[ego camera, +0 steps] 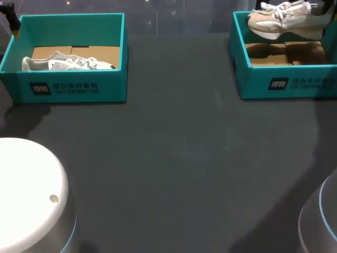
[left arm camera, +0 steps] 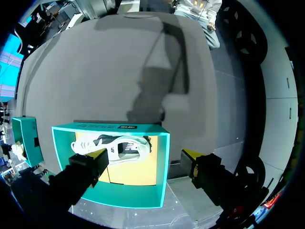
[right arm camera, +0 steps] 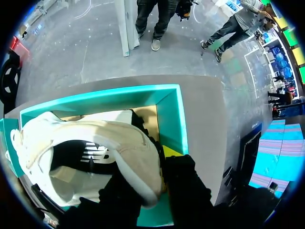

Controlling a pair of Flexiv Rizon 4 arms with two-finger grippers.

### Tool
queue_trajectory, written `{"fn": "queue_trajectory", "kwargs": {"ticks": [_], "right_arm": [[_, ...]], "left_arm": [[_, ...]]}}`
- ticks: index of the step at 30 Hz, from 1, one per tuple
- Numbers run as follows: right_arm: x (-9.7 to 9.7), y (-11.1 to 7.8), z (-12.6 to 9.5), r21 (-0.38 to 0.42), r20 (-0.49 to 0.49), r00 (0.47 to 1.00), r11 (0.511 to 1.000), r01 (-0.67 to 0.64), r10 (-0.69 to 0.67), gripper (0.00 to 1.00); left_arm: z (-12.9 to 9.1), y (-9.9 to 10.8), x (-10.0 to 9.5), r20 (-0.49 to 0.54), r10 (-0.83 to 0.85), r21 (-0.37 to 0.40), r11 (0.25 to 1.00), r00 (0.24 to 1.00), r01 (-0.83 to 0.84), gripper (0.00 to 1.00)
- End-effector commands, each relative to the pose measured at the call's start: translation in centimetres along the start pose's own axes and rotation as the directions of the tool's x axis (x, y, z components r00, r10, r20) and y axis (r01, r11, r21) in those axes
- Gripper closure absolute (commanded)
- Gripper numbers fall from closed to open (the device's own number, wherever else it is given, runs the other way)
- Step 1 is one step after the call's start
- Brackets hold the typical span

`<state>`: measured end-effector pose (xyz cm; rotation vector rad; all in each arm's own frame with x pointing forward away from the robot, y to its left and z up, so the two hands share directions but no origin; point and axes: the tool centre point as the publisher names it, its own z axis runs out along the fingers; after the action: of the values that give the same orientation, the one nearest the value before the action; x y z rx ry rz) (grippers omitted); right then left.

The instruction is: Take the shoe out of the shoebox, open the shoe tongue, remove and reinsert the insole, then place the shoe into the shoebox

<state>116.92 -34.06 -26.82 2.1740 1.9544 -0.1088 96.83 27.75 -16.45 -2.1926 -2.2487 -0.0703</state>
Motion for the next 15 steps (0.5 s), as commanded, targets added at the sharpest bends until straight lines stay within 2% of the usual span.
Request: {"fn": "queue_trajectory", "kwargs": {"ticks": [1,15], "right_arm": [[0.1,-1.0,-2.0,-0.017,0.011,1.0,1.0,0.001,-0.001,1.0],[-0.5,-0.9,-5.5,-0.051,0.054,0.999,0.999,-0.003,0.006,1.0]], "left_arm": [[-0.1,-0.1,0.0,-0.003,0.001,-0.002,1.0,1.0,-0.001,0.0],[-0.1,-0.1,0.0,-0.003,0.001,-0.002,1.0,1.0,-0.001,0.0]]}}
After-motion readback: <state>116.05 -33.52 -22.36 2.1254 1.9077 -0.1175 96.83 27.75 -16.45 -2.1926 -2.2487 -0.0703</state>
